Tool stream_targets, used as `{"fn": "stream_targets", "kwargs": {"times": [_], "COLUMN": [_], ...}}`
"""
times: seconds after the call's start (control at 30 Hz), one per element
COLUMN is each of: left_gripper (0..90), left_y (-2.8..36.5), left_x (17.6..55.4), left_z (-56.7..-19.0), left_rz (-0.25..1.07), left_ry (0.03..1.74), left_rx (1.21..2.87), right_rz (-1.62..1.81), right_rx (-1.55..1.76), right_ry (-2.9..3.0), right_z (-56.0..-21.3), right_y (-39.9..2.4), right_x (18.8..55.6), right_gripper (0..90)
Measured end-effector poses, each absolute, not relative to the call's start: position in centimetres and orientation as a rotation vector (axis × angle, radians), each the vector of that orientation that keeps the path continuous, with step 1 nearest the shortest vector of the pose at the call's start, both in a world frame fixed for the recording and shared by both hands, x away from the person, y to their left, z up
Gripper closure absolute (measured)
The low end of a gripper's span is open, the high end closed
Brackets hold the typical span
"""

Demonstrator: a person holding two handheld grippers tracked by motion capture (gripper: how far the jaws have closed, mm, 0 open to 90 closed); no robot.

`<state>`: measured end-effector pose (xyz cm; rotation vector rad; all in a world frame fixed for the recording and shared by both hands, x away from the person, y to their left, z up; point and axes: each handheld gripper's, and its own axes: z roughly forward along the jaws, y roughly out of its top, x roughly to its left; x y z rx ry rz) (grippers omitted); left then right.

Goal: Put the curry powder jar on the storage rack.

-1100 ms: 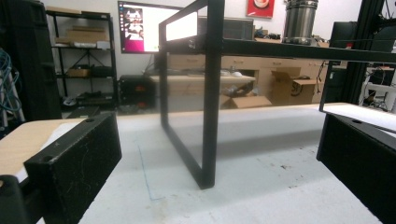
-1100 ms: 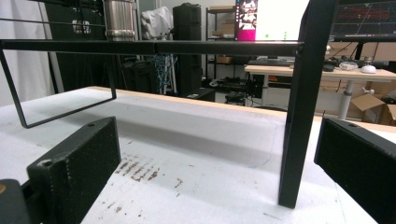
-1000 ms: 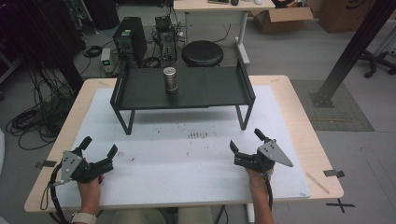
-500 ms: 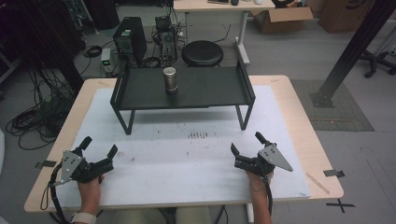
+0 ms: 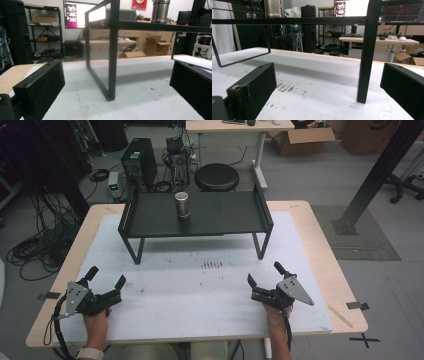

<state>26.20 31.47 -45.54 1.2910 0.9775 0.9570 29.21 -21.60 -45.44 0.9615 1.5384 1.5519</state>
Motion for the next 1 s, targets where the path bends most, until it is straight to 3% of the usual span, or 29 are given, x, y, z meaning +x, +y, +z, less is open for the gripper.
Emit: {"fn": "stream_targets", "kwargs": {"times": [1.0], "left_gripper": [0.2], "left_y": [31.47], "left_x": [26.2], "left_z": [-45.55], "left_rz": [0.956], "left_ry": [0.976], "left_rx": [1.292], "right_rz": [1.55], "right_rx": [0.948], "right_ry": [1.532], "right_z": [-45.48], "right_y": [-21.56], "right_x": [29.09], "right_gripper": [0.1]}}
